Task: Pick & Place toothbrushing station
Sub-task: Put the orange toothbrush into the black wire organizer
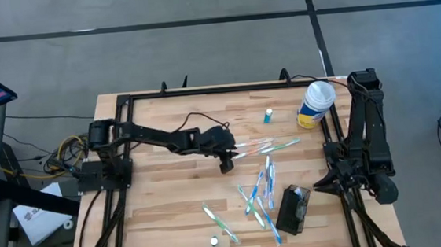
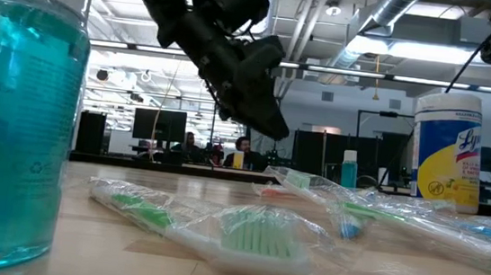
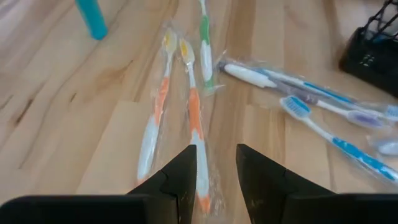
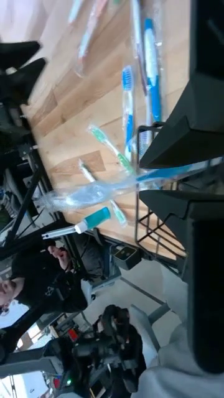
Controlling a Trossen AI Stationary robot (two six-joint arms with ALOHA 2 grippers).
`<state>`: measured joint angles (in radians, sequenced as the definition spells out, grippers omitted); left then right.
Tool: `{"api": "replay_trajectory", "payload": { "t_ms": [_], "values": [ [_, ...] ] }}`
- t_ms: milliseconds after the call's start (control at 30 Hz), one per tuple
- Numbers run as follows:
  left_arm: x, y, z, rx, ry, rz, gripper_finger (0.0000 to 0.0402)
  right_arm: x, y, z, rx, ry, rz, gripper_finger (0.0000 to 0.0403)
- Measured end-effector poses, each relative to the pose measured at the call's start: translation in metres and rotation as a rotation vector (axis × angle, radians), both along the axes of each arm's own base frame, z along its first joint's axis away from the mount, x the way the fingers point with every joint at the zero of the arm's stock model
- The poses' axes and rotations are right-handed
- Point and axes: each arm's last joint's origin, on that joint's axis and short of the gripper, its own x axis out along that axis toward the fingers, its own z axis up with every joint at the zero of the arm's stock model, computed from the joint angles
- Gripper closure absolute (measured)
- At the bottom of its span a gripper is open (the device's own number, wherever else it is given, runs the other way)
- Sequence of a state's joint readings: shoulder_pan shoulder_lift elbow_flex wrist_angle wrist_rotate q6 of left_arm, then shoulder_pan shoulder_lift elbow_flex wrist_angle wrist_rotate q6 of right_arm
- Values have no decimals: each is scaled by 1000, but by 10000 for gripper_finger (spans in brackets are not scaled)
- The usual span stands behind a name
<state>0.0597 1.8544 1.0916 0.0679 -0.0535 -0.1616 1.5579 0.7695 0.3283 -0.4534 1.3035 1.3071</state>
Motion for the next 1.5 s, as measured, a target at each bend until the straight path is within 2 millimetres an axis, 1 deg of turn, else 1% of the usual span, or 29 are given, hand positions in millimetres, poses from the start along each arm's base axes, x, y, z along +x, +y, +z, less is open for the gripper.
{"api": "replay_trajectory", "payload": {
  "t_ms": [200,367,600,867,1167,1267,1400,1500],
  "values": [
    [7,0,-9,-8,39,5,293,3,-6,6,-15,4,5,345],
    [5,0,-17,-32,86,25,293,3,-9,10,-29,-7,14,345],
    [7,0,-36,-52,135,43,293,3,-10,11,-39,-11,18,345],
    [7,0,-42,-54,151,43,293,3,-10,12,-39,-11,18,345],
    [8,-1,-44,-48,153,45,293,3,-10,12,-39,-11,18,345],
    [7,-3,-49,-48,171,40,286,3,-10,12,-39,-11,18,345],
    [10,-5,-56,-47,167,33,266,3,-10,12,-39,-11,18,345],
    [11,-5,-57,-39,158,26,254,3,-10,12,-40,-12,18,345]
  ]
}}
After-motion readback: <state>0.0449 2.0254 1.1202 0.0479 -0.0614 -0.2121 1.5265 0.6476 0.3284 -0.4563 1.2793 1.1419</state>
